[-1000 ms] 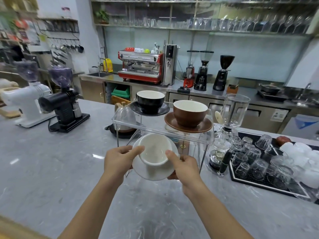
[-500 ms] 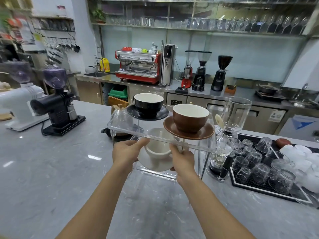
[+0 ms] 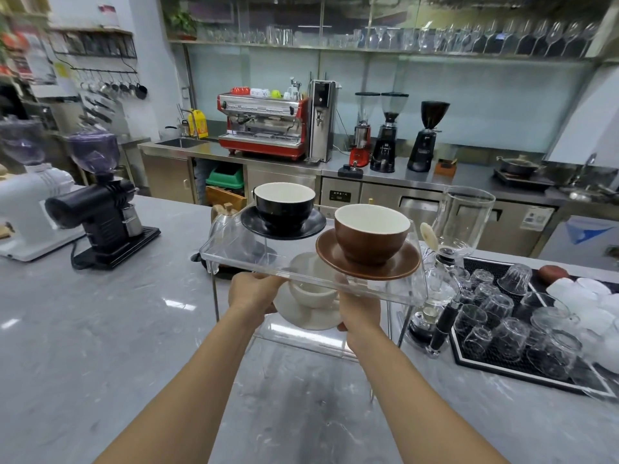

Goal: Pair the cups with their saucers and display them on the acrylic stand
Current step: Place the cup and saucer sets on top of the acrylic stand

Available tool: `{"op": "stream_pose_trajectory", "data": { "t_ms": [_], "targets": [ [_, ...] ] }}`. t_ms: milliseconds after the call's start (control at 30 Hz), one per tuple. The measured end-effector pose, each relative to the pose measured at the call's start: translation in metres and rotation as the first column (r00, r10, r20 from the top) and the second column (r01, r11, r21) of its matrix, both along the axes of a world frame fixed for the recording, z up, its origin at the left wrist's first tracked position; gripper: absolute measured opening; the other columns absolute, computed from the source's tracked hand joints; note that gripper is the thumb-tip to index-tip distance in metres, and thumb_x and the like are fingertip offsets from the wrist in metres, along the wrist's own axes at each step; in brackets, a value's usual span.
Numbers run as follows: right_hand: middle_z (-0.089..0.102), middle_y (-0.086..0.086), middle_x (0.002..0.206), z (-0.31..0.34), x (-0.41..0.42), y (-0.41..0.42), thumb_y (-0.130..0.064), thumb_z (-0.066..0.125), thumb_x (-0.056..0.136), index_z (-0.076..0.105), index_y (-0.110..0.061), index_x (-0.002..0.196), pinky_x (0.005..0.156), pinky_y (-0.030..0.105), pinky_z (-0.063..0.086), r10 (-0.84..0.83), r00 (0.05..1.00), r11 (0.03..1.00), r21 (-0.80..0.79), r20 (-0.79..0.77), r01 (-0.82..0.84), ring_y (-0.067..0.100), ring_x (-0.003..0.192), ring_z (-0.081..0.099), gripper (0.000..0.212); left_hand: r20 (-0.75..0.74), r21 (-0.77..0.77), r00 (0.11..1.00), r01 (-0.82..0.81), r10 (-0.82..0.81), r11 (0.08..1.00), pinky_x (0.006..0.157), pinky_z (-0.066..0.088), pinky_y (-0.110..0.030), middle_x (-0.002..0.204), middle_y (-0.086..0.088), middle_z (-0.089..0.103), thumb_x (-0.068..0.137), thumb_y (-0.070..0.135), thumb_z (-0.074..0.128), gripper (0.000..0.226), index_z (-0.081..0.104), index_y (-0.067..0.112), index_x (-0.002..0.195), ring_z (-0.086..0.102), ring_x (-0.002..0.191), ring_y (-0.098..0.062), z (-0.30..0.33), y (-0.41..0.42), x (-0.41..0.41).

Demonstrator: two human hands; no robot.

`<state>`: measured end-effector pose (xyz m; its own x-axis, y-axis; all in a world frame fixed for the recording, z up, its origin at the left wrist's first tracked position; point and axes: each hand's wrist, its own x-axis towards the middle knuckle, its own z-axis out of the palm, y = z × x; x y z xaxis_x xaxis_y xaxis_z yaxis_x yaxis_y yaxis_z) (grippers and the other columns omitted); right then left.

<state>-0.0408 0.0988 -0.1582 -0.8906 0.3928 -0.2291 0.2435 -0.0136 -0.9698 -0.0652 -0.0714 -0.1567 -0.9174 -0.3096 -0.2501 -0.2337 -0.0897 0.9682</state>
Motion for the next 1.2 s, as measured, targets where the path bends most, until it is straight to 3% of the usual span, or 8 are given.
{"op": "stream_pose_trajectory", "data": {
  "t_ms": [133,467,633,767,833,900,1067,1200],
  "targets": [
    [0.063,0.000,0.084,-0.006,-0.003,0.001,-0.057,0.061,0.088,0.056,-0.014,0.124,0.041,0.022,0.040,-0.006,1.000,1.000,0.010,0.023,0.006,0.017,0.057,0.049,0.056,0.003,-0.010,1.000,0.011,-0.011,1.000,0.052,0.060,-0.034,0.067,-0.011,0.077,0.027,0.047,0.092,0.066,0.080,0.007,0.078,0.074,0.061,-0.030,-0.004,0.001,-0.005],
    [0.063,0.001,0.094,-0.007,-0.008,0.004,-0.062,0.061,0.085,0.056,-0.015,0.123,0.045,0.022,0.045,0.023,0.996,0.999,0.044,0.088,-0.027,0.017,0.066,0.055,0.060,0.062,-0.029,0.998,0.035,-0.033,0.999,0.044,0.056,-0.028,0.069,-0.012,0.075,0.063,0.029,0.096,0.037,0.077,0.004,0.082,0.072,0.050,-0.022,-0.013,0.000,-0.015],
    [0.064,0.004,0.100,-0.007,-0.011,0.003,-0.060,0.066,0.082,0.057,-0.016,0.123,0.044,0.022,0.044,0.020,0.995,1.000,-0.013,0.095,-0.019,0.017,0.070,0.055,0.061,0.097,-0.066,0.993,0.071,-0.065,0.995,0.042,0.055,-0.026,0.085,-0.019,0.077,0.069,0.025,0.093,0.034,0.074,0.004,0.088,0.072,0.061,-0.027,-0.010,-0.002,-0.014],
    [0.066,0.008,0.117,-0.008,-0.013,0.000,-0.063,0.065,0.079,0.056,-0.018,0.126,0.058,0.029,0.051,0.000,0.996,1.000,0.029,0.094,-0.003,0.023,0.087,0.061,0.066,0.109,-0.105,0.991,0.088,-0.077,0.991,0.050,0.059,-0.031,0.094,-0.022,0.077,0.071,0.029,0.091,0.039,0.074,0.003,0.094,0.073,0.071,-0.030,-0.010,-0.002,-0.016],
    [0.065,0.009,0.120,-0.009,-0.013,-0.002,-0.063,0.063,0.080,0.055,-0.017,0.128,0.083,0.041,0.058,-0.022,0.994,0.998,0.068,0.105,0.015,0.028,0.101,0.063,0.067,0.113,-0.117,0.991,0.085,-0.072,0.990,0.057,0.063,-0.036,0.094,-0.022,0.077,0.071,0.031,0.091,0.043,0.075,0.000,0.096,0.071,0.072,-0.031,-0.011,-0.002,-0.017],
    [0.063,0.011,0.123,-0.008,-0.012,-0.002,-0.063,0.061,0.082,0.054,-0.015,0.129,0.098,0.049,0.053,-0.022,0.992,0.996,0.088,0.124,0.011,0.031,0.111,0.061,0.067,0.118,-0.118,0.991,0.084,-0.070,0.989,0.067,0.064,-0.042,0.087,-0.021,0.073,0.071,0.034,0.091,0.048,0.074,-0.004,0.097,0.067,0.071,-0.031,-0.013,-0.002,-0.018],
    [0.063,0.011,0.118,-0.004,-0.008,-0.004,-0.058,0.053,0.091,0.054,-0.013,0.128,0.097,0.047,0.055,-0.027,0.992,0.998,0.061,0.124,0.020,0.029,0.106,0.061,0.058,0.103,-0.130,0.993,0.062,-0.049,0.990,0.061,0.059,-0.036,0.084,-0.016,0.068,0.073,0.048,0.087,0.048,0.066,0.005,0.081,0.064,0.072,-0.031,-0.013,0.002,-0.012],
    [0.062,0.011,0.123,-0.003,0.000,-0.004,-0.043,0.054,0.095,0.054,-0.011,0.124,0.092,0.042,0.053,-0.083,0.995,0.996,-0.019,0.049,0.084,0.026,0.099,0.058,0.043,0.101,-0.141,0.993,0.074,-0.060,0.987,0.059,0.056,-0.034,0.093,-0.018,0.070,0.074,0.055,0.083,0.055,0.066,0.004,0.087,0.064,0.080,-0.030,-0.012,0.002,0.000]
  ]
}}
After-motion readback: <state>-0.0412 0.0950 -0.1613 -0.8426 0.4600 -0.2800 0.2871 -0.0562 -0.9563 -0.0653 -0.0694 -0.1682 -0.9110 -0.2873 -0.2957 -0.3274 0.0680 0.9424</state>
